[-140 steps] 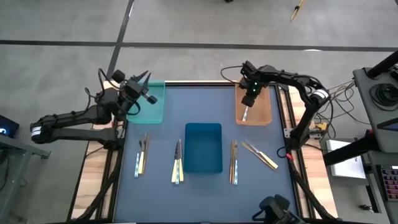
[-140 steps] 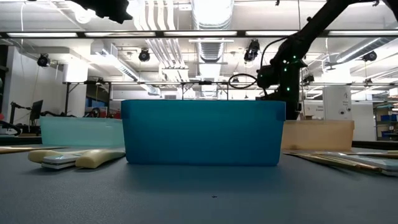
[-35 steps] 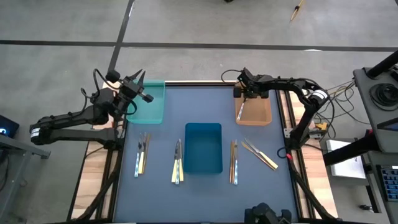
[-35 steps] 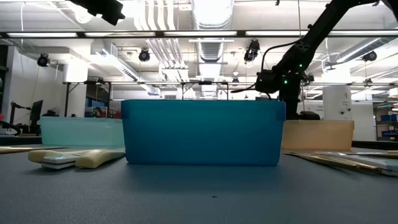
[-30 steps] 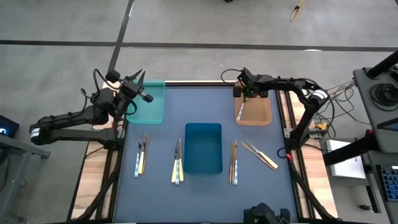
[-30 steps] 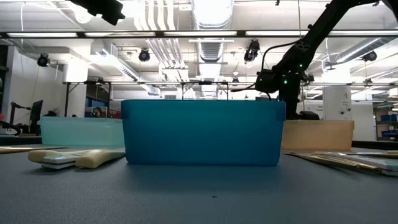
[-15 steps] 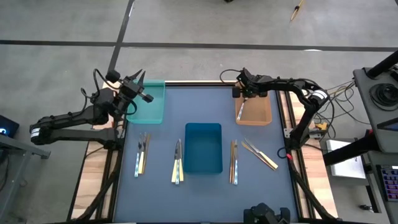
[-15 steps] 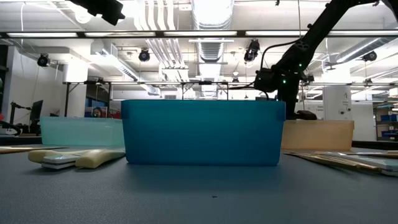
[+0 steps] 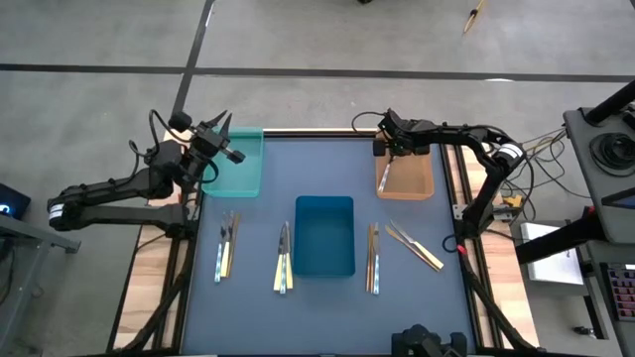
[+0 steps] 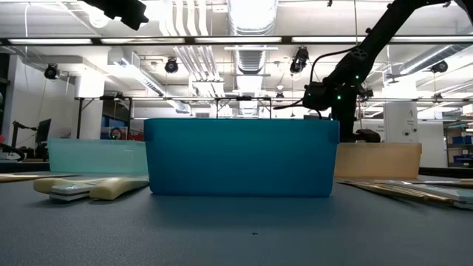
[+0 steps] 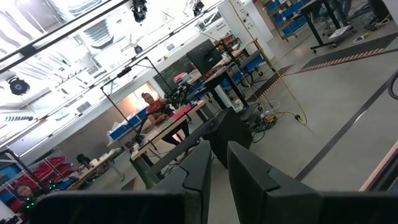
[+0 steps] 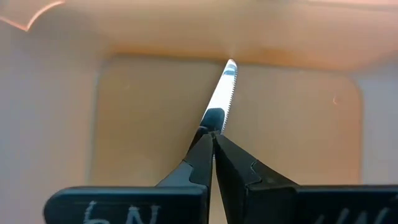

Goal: Sort silverware by color (type)
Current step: Put the top right blue and white knife into the orange bin, then put the top left gold knife into the light blue bin

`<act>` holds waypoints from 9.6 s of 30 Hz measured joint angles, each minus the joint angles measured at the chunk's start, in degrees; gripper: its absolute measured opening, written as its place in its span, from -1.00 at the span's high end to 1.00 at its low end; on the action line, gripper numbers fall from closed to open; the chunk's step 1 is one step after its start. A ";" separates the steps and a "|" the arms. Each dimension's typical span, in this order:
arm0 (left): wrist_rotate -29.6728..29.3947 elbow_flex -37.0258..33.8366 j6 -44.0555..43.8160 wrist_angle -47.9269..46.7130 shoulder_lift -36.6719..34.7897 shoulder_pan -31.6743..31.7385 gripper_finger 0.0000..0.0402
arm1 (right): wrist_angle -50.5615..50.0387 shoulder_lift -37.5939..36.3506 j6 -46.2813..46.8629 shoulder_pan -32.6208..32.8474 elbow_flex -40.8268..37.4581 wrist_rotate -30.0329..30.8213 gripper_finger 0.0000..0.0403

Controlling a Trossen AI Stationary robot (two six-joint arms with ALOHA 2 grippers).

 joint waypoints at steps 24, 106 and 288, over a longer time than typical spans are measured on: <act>0.00 0.00 0.02 0.00 0.00 0.00 0.82 | 3.75 -1.47 -2.67 0.15 -0.17 -2.06 0.96; 23.28 13.17 -37.88 -13.74 14.90 -0.13 0.82 | 13.64 -28.38 -33.48 14.16 -2.99 -8.26 0.95; 55.79 17.77 -75.50 -71.05 28.45 32.94 1.00 | 17.81 -31.75 -43.85 13.97 -4.37 -8.07 0.95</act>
